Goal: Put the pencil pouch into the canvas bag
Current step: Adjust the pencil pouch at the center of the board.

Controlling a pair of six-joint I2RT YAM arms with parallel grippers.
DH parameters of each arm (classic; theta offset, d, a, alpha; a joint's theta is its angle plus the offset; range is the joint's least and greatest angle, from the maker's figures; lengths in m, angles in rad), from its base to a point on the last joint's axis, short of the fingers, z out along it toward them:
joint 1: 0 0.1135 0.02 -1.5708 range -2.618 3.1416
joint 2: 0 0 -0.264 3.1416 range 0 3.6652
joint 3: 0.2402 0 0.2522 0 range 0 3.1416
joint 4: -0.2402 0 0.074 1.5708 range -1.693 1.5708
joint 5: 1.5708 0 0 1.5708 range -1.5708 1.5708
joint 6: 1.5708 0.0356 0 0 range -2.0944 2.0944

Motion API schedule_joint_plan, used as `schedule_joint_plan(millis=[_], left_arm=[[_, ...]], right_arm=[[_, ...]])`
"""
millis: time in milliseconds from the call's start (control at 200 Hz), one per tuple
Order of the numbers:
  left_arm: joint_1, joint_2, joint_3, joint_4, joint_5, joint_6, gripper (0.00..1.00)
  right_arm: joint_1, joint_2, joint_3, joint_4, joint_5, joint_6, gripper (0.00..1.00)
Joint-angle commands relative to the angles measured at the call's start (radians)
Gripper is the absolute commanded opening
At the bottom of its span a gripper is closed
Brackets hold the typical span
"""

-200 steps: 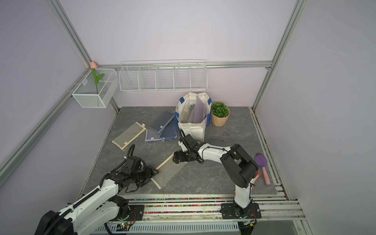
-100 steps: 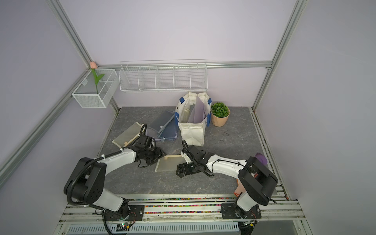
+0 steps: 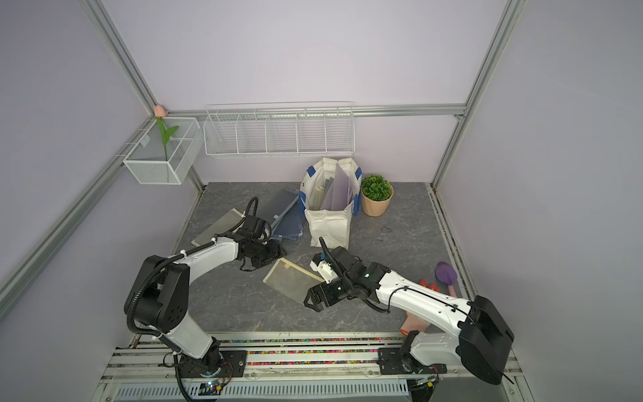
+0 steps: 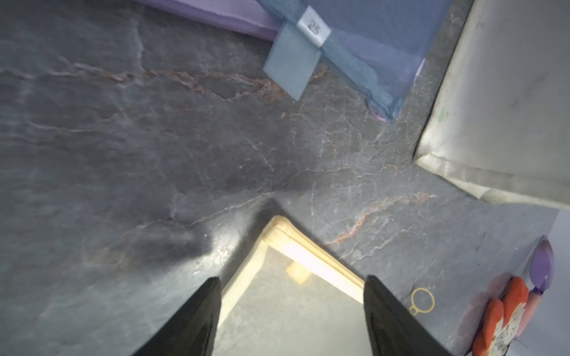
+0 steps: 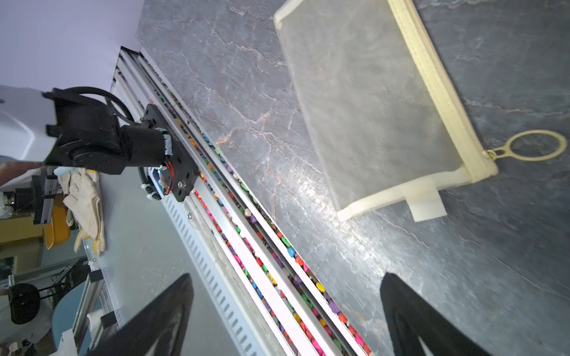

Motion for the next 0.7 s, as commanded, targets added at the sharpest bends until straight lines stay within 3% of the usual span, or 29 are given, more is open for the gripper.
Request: schedule_joint_plan(millis=[0, 135, 345, 510, 695], left_arm=[[0.005, -0.079, -0.022, -0.067, -0.047, 0.033, 0.77], [0.004, -0.171, -0.087, -0.085, 0.017, 0.021, 0.83], [-0.041, -0.375, -0.318, -0.014, 0.137, -0.092, 0.85], [-0.096, -0.488, -0.497, 0.168, 0.16, -0.289, 0.82], [-0.101, -0.483, -0.616, 0.41, 0.167, -0.426, 0.8]], right_arm=[[-0.048, -0.023, 0.016, -0.111, 0.02, -0.061, 0.96], [-0.136, 0.062, 0.087, -0.087, 0.055, -0.045, 0.97], [-0.157, 0.288, 0.204, 0.036, 0.093, 0.016, 0.97], [-0.158, 0.405, 0.243, 0.125, 0.081, 0.028, 0.98], [-0.158, 0.492, 0.237, 0.194, 0.079, 0.012, 0.99]])
